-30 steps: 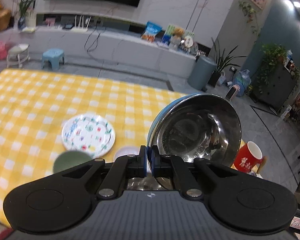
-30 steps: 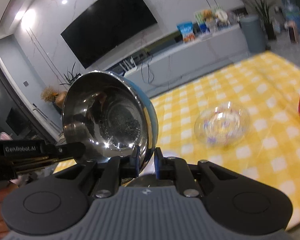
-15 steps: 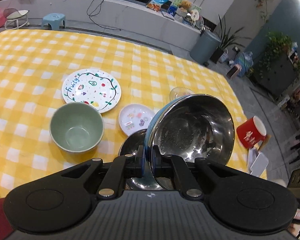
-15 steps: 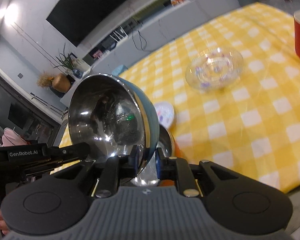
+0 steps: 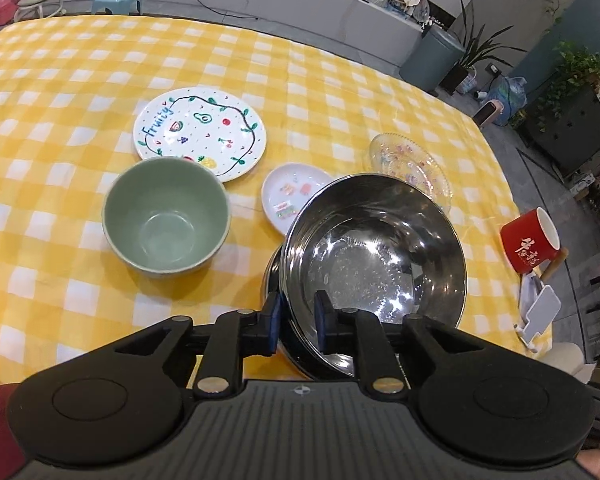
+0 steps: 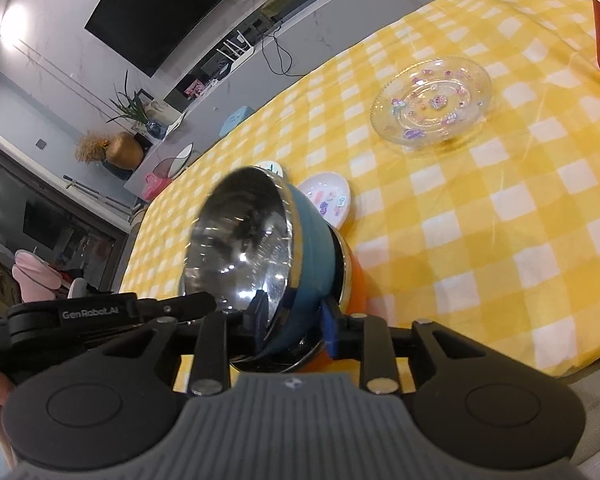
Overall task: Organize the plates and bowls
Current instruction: 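Lower the blue bowl into the orange bowl and open both grippers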
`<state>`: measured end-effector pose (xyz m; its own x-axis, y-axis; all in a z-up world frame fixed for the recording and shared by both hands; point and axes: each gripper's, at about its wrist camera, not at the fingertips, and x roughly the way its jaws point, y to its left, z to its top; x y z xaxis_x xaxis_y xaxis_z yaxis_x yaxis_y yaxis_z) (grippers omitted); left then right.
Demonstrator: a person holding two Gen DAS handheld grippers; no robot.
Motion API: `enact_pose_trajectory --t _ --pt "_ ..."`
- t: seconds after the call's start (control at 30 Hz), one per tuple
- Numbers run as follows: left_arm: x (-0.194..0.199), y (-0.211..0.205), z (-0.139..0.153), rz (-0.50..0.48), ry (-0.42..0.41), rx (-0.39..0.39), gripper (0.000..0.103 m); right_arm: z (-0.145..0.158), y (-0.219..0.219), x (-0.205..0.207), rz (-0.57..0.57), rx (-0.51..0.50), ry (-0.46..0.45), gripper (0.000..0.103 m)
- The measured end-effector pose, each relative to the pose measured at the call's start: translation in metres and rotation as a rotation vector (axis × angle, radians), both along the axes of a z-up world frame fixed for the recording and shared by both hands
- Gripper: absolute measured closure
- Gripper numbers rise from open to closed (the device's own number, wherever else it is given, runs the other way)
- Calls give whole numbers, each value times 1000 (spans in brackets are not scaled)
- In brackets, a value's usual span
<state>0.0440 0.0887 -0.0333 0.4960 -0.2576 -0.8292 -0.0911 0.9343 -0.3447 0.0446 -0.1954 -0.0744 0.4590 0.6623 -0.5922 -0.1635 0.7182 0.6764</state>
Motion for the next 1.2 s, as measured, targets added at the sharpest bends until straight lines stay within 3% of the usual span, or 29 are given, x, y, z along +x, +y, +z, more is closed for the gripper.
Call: enact_pose_trajectory --t 0.23,0.57,0.73,0.93,1.2 --pt "3 3 -4 -2 10 8 83 12 8 -4 24 -93 -74 73" --pt "4 12 -4 38 -27 9 78 12 3 0 5 -97 -117 72" --pt "8 14 -12 12 -35 -41 77 -2 -5 10 15 -21 -75 67" --pt "11 12 -21 -3 -7 -27 76 -20 -11 19 7 9 -4 61" --pt "12 10 -24 -25 1 1 64 -28 -12 22 -2 28 21 57"
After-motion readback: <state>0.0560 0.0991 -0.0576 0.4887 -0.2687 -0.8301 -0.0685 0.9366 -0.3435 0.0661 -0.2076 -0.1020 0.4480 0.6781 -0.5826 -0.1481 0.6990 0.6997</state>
